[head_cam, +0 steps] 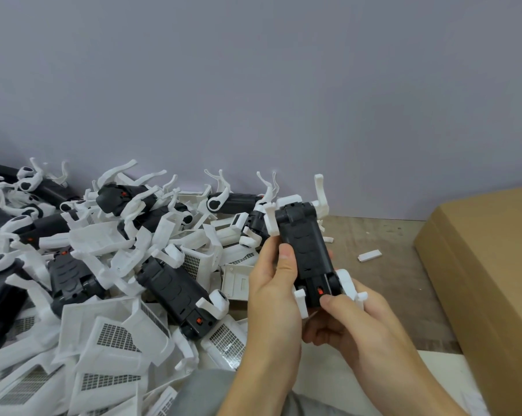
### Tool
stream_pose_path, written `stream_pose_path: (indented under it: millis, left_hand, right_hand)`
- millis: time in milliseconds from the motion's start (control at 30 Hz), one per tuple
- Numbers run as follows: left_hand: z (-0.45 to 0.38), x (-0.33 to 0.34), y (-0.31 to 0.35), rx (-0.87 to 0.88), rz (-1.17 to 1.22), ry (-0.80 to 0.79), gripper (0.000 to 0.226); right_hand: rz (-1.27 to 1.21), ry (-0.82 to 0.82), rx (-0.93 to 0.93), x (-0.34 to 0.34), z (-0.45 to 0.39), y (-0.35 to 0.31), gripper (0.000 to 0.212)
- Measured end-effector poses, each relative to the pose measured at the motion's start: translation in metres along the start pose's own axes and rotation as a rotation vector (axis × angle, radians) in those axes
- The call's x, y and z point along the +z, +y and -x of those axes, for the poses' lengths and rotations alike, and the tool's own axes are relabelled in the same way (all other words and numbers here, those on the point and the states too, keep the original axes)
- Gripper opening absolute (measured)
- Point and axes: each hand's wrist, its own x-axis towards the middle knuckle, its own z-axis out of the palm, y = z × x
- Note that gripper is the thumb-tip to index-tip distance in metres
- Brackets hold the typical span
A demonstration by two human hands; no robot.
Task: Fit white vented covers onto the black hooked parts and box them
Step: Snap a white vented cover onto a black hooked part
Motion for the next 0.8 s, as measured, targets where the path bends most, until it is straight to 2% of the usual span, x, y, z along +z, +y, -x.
stream_pose_path:
  millis: [100,200,300,400,500,567,633,700,800]
  left_hand:
    - [0.001,0.000,0.000,-0.008,-0.018,-0.002,0.028]
    - [0.001,0.002,-0.001,0.016,-0.020,0.000,0.027]
    - [0.001,0.004,-0.001,0.022,0.003,0.019,0.026]
    - [0.004,0.003,0.004,-0.025,0.065,0.005,0.024]
    - [0.004,0.000,0.026,0.011,0.201,0.019,0.034]
    - [0.002,-0.004,0.051,0.105,0.330,0.007,0.041]
    - [0.001,-0.009,0.074,0.197,0.409,-0.014,0.029]
    - [0.001,-0.015,0.090,0.250,0.443,-0.027,0.014]
    - [0.004,-0.022,0.104,0.279,0.467,0.009,0.021]
  right_hand:
    - [0.047,0.010,0.017,0.000,0.001,-0.001,0.024]
    - [0.087,0.045,0.021,0.000,0.000,-0.002,0.017]
    - [0.108,0.072,0.036,0.000,0.000,-0.001,0.032]
    - [0.010,0.056,0.034,0.003,0.002,-0.003,0.011]
    - [-0.045,0.023,0.019,0.004,0.002,-0.001,0.025]
    - [0.169,0.060,-0.024,0.009,0.004,0.003,0.025]
    - [0.536,0.040,-0.102,0.019,0.007,0.006,0.030]
    - [0.852,-0.085,-0.123,0.034,0.009,0.004,0.028]
    - [1.095,-0.243,-0.071,0.048,0.009,0.001,0.050]
